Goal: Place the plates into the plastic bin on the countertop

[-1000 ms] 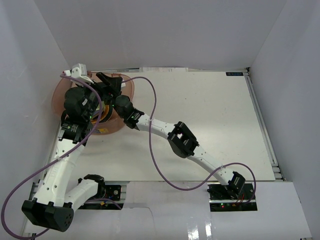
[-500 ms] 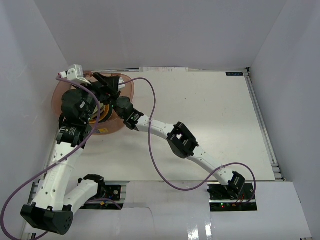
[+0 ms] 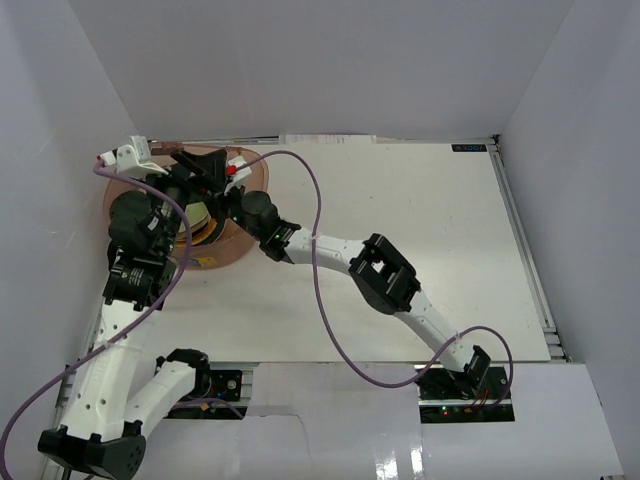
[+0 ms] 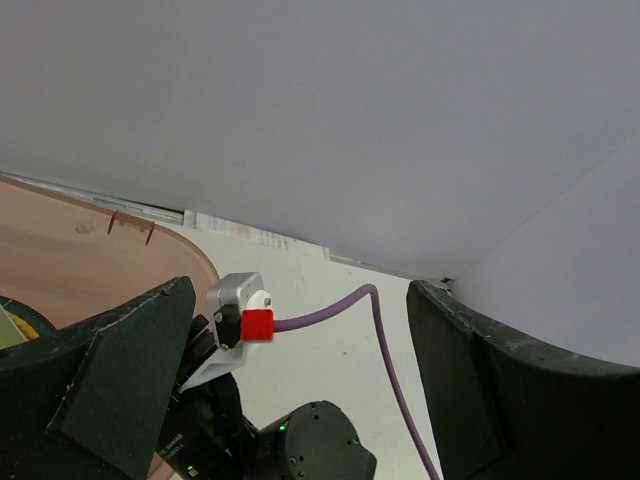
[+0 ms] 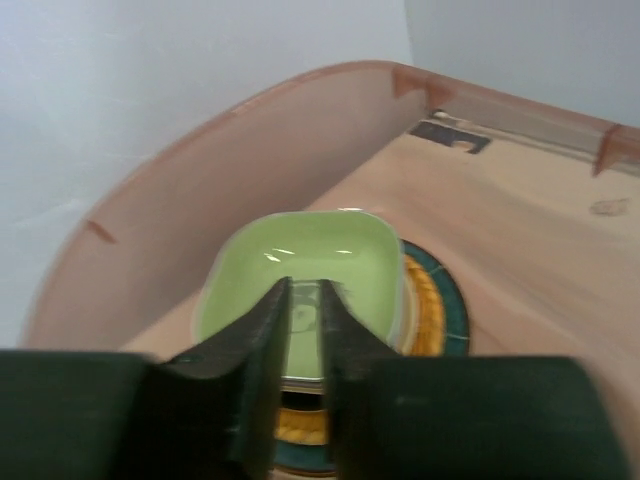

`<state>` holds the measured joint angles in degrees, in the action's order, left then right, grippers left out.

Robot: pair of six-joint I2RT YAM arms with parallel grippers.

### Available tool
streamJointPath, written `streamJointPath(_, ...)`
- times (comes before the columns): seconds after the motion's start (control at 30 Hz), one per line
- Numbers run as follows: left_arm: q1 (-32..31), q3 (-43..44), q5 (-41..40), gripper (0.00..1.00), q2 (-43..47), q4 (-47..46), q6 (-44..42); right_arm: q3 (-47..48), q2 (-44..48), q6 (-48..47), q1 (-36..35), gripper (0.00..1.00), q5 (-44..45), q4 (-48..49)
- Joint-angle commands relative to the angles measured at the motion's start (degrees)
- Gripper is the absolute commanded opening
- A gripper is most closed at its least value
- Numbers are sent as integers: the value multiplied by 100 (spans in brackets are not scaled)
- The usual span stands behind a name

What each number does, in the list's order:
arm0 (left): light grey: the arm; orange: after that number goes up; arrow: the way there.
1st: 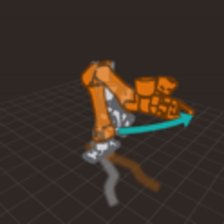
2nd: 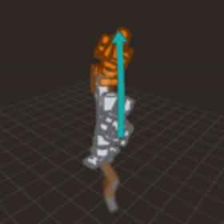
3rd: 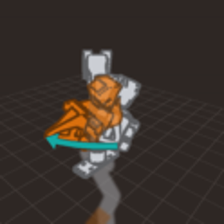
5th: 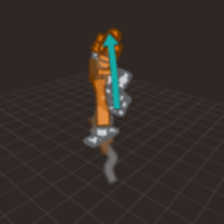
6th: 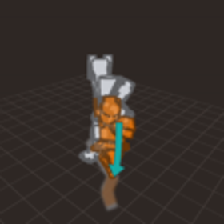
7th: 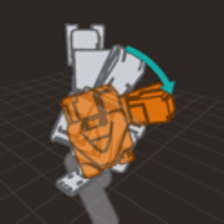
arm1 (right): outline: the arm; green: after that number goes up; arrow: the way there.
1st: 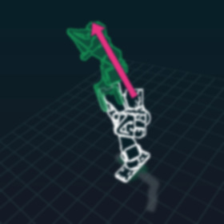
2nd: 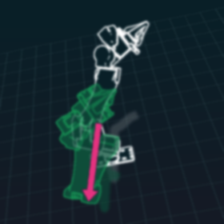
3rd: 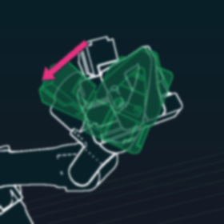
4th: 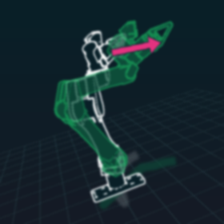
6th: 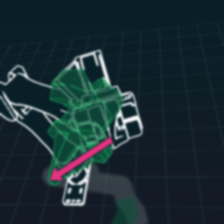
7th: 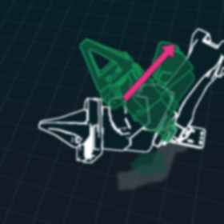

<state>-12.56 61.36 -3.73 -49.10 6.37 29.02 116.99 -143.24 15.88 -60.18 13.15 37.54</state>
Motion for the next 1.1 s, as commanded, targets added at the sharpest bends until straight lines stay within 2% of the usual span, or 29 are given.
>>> streamJointPath(0.0, -1, 253, -102, 98, 252, -110, -54, -159, 840, 21, -46, 17, -672, 291)
streamJointPath(0.07, -1, 323, -58, 98, 348, -84, -63, -534, 1288, -14, -37, 8, -1040, 228)
streamJointPath(0.13, -1, 359, 82, 98, 471, -48, -98, -1035, 1929, -67, -37, 8, -1261, 385)
streamJointPath(0.23, -1, 368, 284, 98, 647, 92, -150, -2274, 2992, -313, -37, 9, -1253, 421)
streamJointPath(0.3, -1, 289, 355, 98, 752, 206, -168, -3424, 3914, -497, -20, 21, -1201, 368)
streamJointPath(0.33, -1, 219, 607, 98, 805, 207, -168, -3811, 4222, -655, 6, 31, -1131, 255)
streamJointPath(0.37, -1, 140, 688, 98, 927, 198, -142, -4207, 4565, -708, 24, 43, -956, 176)
streamJointPath(0.4, -1, -52, 759, 98, 972, 137, -107, -4942, 5212, -796, 42, 67, -859, 105)
streamJointPath(0.47, -1, -264, 1239, 98, 1086, 23, -141, -5561, 5883, -1138, 94, 87, -361, -384)
streamJointPath(0.5, -1, -474, 1399, 98, 1104, -39, -142, -6051, 6539, -1253, 103, 96, -104, -597)
streamJointPath(0.53, -10, -563, 1523, 98, 1113, -57, -133, -6265, 6868, -1454, 138, 91, 394, -807)
streamJointPath(0.57, -10, -642, 1776, 98, 1122, -57, -133, -6476, 7219, -1526, 156, 90, 651, -1219)
streamJointPath(0.6, -10, -721, 1883, 98, 1113, -40, -124, -6870, 7884, -1552, 165, 90, 898, -1371)
streamJointPath(0.7, -10, -968, 2190, 98, 1183, -13, -168, -7373, 9071, -1553, 252, 90, 1646, -1818)
streamJointPath(0.8, -19, -1223, 2314, 98, 1376, -197, -194, -7761, 9821, -1754, 279, 90, 2225, -2118)
streamJointPath(0.9, -19, -1285, 2438, 98, 1359, -233, -203, -7876, 10157, -1764, 288, 90, 2771, -2346)
streamJointPath(1.07, -19, -1373, 2473, 98, 1263, -461, -72, -7491, 10482, -1834, 297, 90, 2781, -2558)
